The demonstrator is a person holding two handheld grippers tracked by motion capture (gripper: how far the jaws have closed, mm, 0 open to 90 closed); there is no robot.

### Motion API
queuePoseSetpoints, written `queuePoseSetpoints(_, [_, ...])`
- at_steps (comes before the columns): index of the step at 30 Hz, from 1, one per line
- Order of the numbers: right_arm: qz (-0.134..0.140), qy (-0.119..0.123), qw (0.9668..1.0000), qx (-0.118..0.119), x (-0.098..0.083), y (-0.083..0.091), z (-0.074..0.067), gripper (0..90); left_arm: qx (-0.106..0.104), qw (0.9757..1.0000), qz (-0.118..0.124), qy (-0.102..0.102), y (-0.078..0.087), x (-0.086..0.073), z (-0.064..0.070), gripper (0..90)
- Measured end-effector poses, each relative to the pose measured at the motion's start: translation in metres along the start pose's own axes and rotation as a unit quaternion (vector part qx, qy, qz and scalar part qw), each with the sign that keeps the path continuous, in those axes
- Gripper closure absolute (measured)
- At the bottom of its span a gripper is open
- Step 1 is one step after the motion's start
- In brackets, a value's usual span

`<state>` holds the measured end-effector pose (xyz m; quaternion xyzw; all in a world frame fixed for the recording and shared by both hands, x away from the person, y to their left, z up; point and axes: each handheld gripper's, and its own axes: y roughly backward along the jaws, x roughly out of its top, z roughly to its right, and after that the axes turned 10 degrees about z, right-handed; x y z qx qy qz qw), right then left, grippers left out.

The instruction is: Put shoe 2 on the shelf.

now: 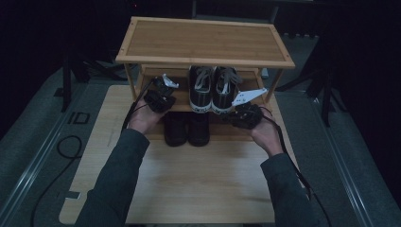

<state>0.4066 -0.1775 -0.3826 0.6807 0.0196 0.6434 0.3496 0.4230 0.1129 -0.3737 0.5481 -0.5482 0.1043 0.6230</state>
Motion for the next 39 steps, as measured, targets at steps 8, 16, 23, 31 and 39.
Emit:
queuePoseSetpoints(8, [0.004,-0.008,0.9999,0.006,-0.009,0.006,0.002,89.1,0.003,1.0,0.0,-0.003,0.0,0.0,0.001,90.0])
queuePoseSetpoints(16, [-0.004,-0.012,0.9999,0.007,-0.018,0.01,0.003,89.5,0.006,1.0,0.001,-0.007,-0.001,0.001,0.002,90.0])
queuePoseSetpoints(23, [-0.008,-0.012,0.9999,-0.006,-0.023,0.015,0.003,90.0,0.006,1.0,0.001,-0.007,0.0,0.0,0.002,90.0])
queuePoseSetpoints(31, [-0.013,-0.019,0.9996,-0.013,-0.032,0.019,0.005,90.0,0.004,1.0,0.001,-0.005,0.0,0.0,0.001,90.0])
queuePoseSetpoints(39, [-0.019,-0.024,0.9994,-0.016,-0.039,0.021,0.007,90.0,0.003,1.0,0.002,-0.006,0.0,0.0,0.001,90.0])
